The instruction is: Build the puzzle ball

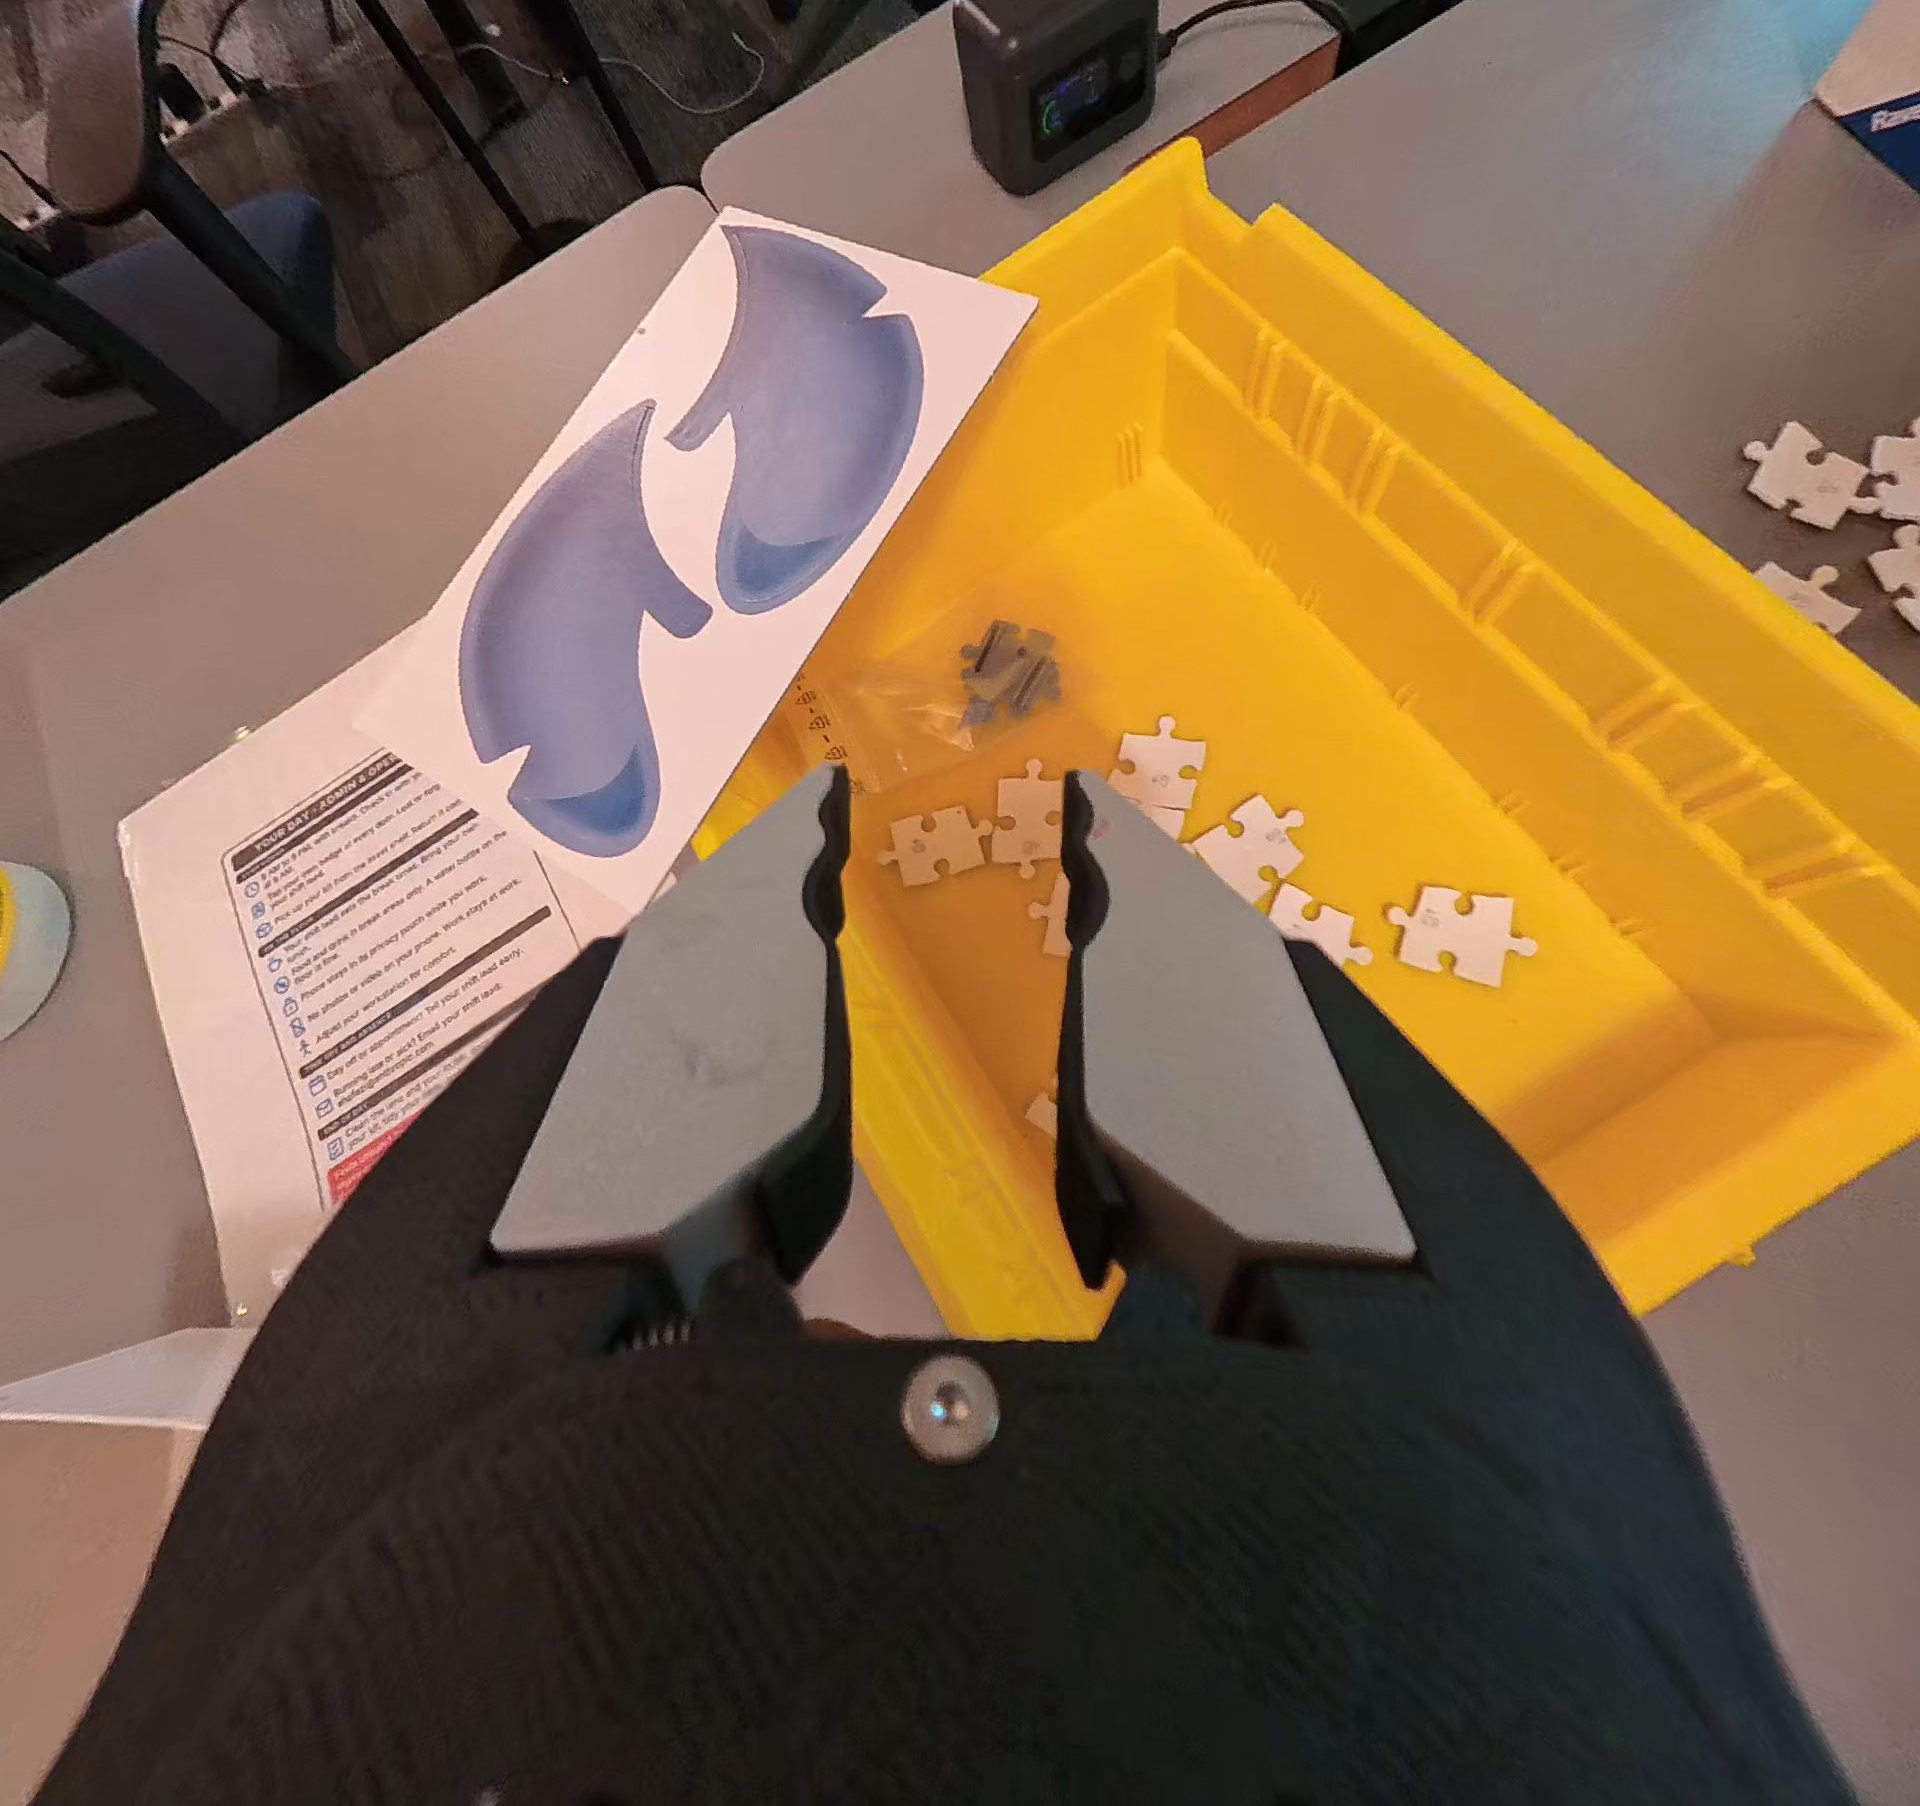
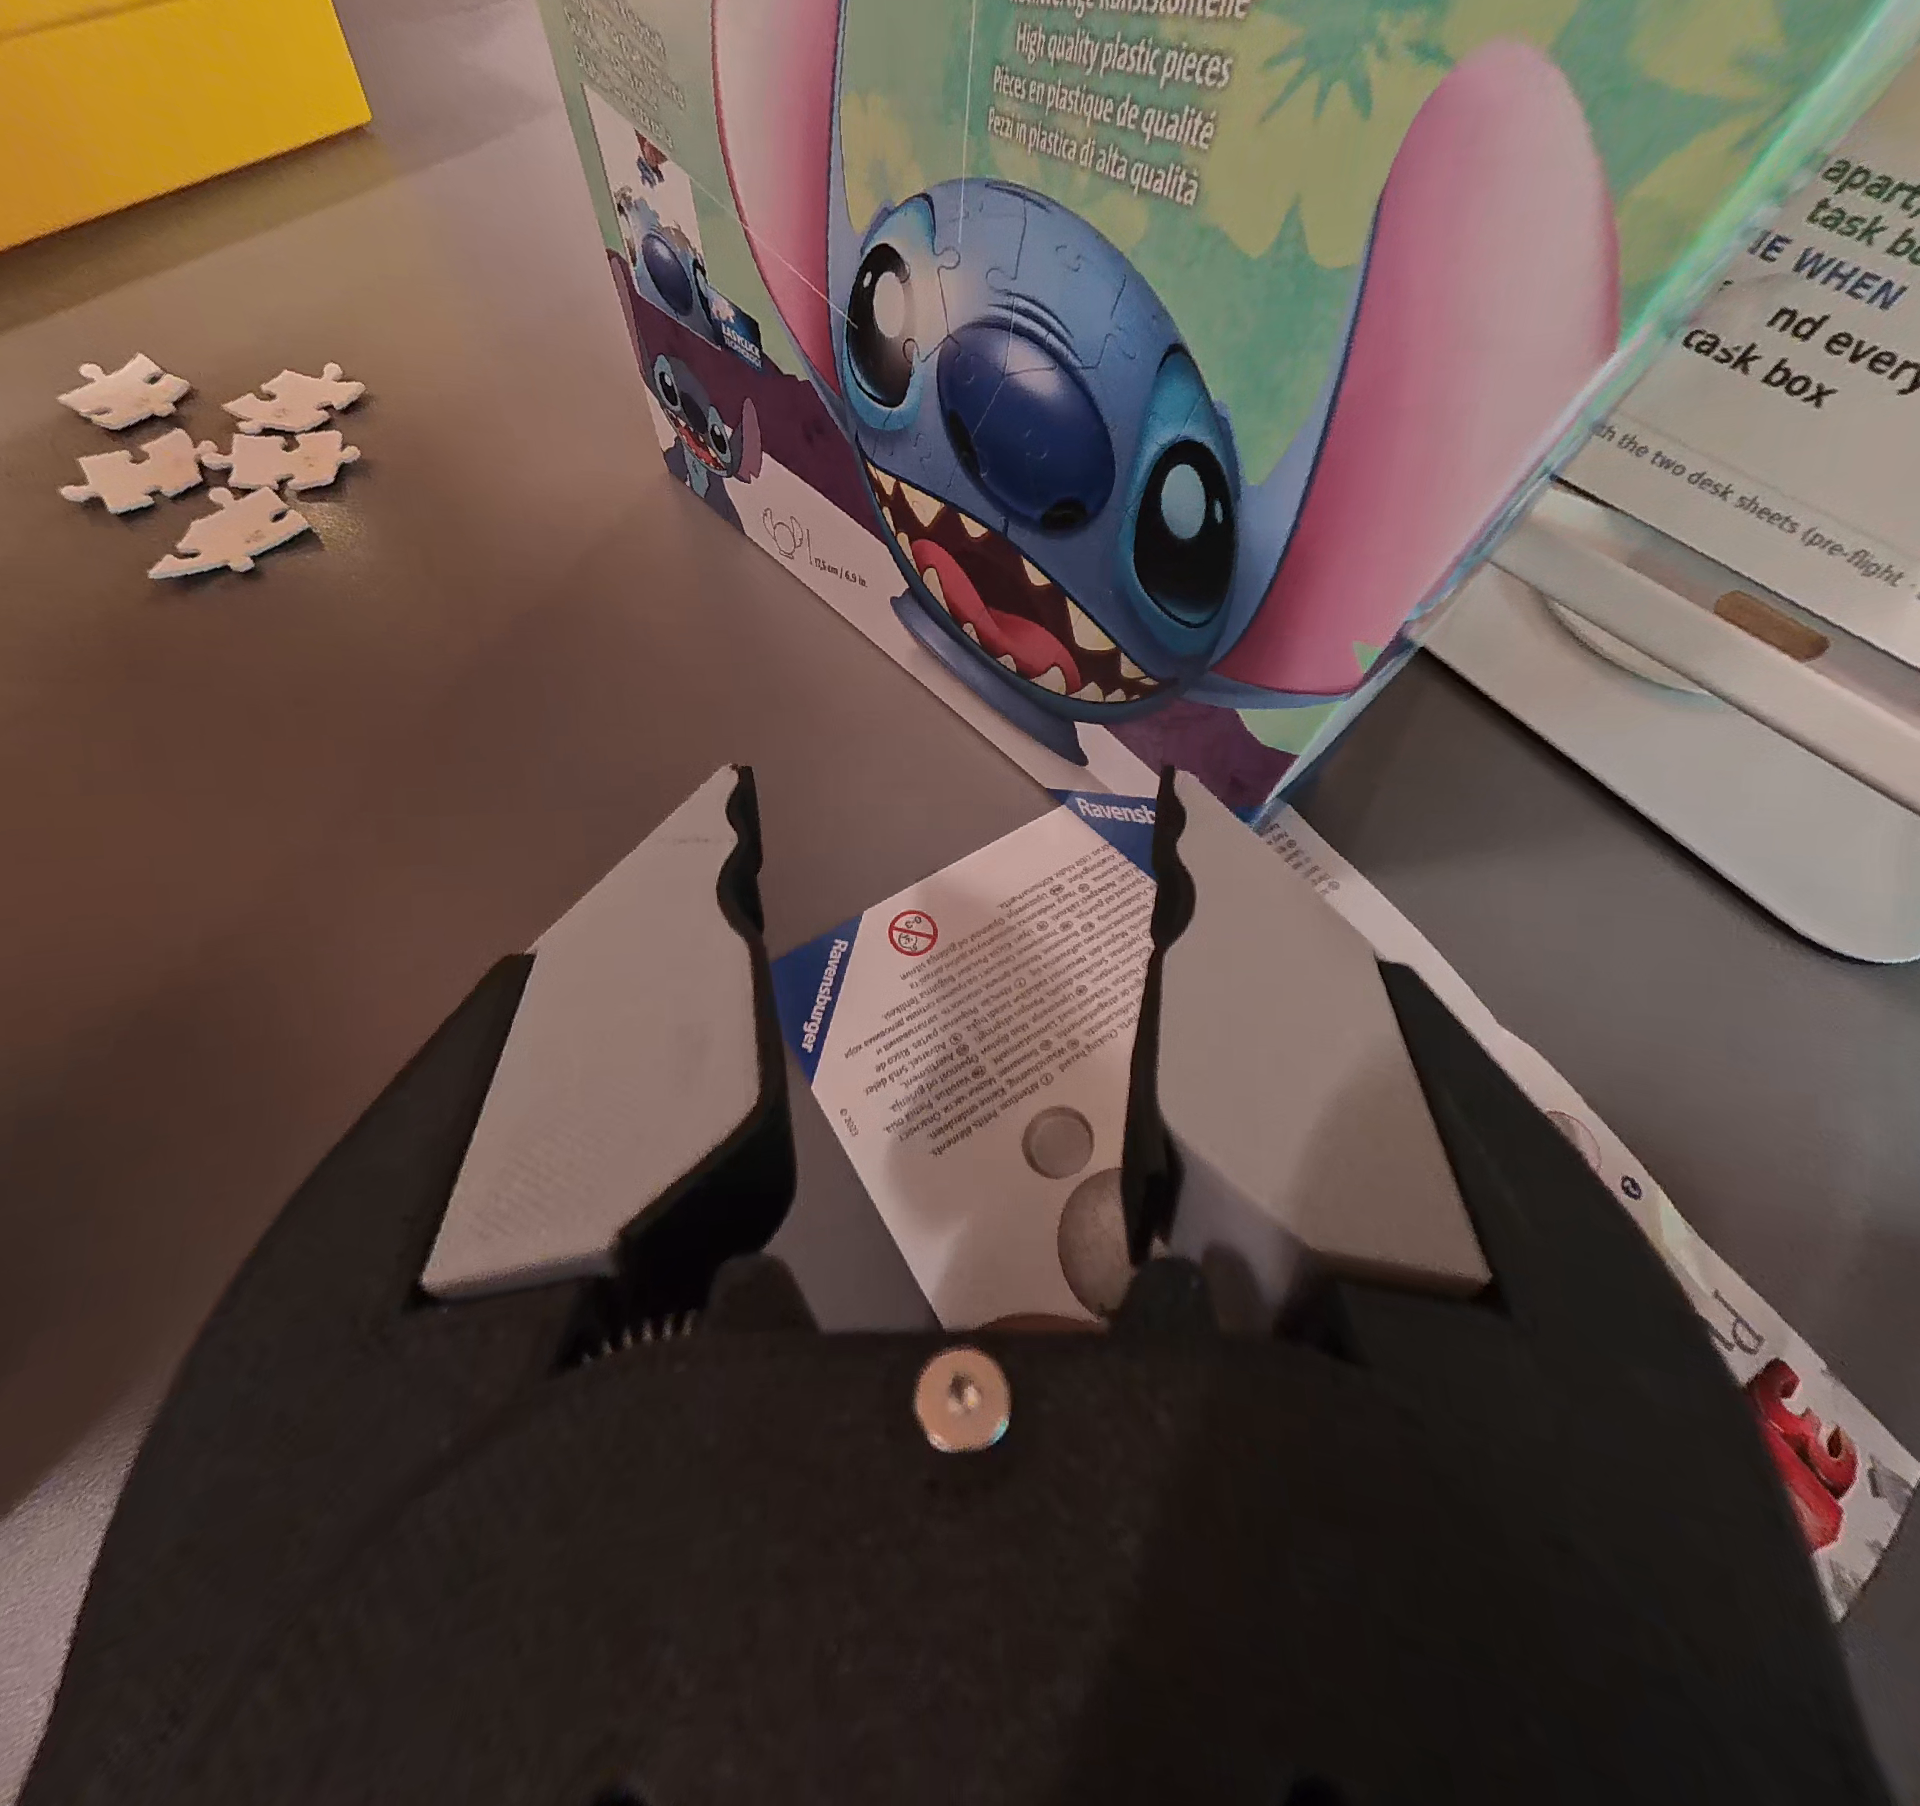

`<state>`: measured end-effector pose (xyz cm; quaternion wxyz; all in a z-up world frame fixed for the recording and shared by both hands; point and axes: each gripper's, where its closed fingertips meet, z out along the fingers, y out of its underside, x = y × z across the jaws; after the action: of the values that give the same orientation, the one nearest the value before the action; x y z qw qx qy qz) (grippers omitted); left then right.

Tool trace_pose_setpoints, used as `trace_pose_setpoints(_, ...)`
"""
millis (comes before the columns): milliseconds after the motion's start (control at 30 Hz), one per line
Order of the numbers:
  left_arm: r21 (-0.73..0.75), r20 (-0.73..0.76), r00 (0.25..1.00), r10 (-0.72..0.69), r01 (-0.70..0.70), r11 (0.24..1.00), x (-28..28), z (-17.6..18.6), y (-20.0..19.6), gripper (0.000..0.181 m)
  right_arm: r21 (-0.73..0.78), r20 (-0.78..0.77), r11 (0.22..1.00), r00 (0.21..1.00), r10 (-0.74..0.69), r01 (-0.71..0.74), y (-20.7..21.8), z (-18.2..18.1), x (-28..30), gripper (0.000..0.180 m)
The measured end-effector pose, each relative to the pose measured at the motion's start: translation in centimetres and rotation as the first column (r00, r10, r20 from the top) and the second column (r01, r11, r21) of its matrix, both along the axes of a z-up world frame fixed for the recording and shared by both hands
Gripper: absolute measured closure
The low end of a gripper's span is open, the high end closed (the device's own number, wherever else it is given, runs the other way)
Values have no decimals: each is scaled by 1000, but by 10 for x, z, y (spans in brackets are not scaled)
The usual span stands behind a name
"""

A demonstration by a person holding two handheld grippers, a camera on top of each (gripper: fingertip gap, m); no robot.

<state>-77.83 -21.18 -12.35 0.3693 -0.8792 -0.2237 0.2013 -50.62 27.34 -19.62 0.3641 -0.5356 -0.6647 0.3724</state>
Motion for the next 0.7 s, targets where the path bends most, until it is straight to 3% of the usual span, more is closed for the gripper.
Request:
trace_pose_setpoints(300,-73,41,998,-51,54,996,4,-16,19,143,-2,3,1000,1000,2,-2,-2,-1,0,107)
trace_pose_setpoints(700,-16,52,997,-59,60,998,-1,-15,28,144,-4,7,1000,1000,7,-7,-2,-2,-1,107)
